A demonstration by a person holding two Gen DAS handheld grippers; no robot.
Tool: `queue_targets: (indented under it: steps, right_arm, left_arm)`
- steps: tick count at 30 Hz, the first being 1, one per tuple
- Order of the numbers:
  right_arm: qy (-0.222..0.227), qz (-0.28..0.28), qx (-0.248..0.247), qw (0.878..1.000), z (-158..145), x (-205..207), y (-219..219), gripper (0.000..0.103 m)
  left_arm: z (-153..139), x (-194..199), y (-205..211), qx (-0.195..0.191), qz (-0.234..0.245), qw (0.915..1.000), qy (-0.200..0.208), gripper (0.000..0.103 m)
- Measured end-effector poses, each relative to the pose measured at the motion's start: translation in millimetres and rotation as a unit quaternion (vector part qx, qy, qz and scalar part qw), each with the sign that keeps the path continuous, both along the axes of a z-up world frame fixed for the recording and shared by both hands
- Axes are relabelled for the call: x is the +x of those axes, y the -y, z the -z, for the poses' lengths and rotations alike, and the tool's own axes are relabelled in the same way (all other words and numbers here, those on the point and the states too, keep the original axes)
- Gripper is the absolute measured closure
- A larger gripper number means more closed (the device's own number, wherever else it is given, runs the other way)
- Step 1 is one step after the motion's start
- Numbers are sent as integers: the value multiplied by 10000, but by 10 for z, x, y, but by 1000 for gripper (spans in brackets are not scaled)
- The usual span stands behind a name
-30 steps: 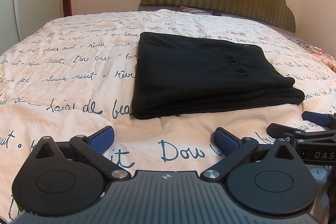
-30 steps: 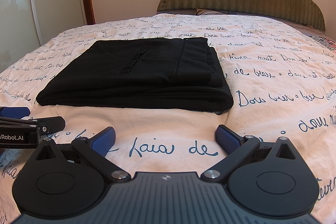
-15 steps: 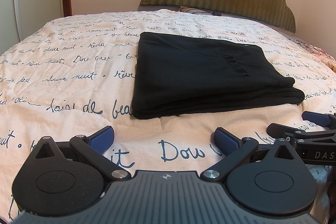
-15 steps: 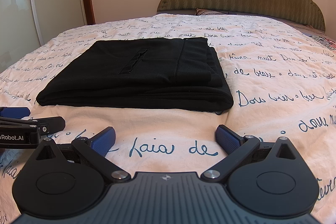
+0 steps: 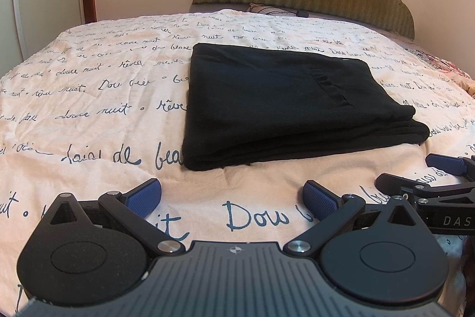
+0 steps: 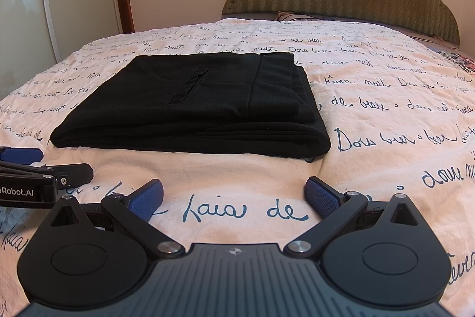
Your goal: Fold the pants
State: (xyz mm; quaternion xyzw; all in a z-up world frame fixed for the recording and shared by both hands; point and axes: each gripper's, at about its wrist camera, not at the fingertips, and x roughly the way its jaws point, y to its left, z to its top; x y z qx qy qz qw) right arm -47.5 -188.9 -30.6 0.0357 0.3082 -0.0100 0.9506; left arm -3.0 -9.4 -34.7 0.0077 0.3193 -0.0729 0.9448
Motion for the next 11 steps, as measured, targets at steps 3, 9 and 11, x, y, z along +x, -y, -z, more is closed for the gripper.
queue_targets:
  steps: [3,9,11]
  right_arm:
    - [0,-2,-2,10000,-1,-1,-2,0]
    - [2,-4,9,10000,-2,-1,0,0]
    - [3,-6,13,10000,-2,0,-5,0]
  left_arm:
    - [-9,-23,9,70,-71,9999,86,0]
    - [-10,-24,20,201,-274,9994,106,0]
    - [-6,-17,7,127,-265,9995,93,0]
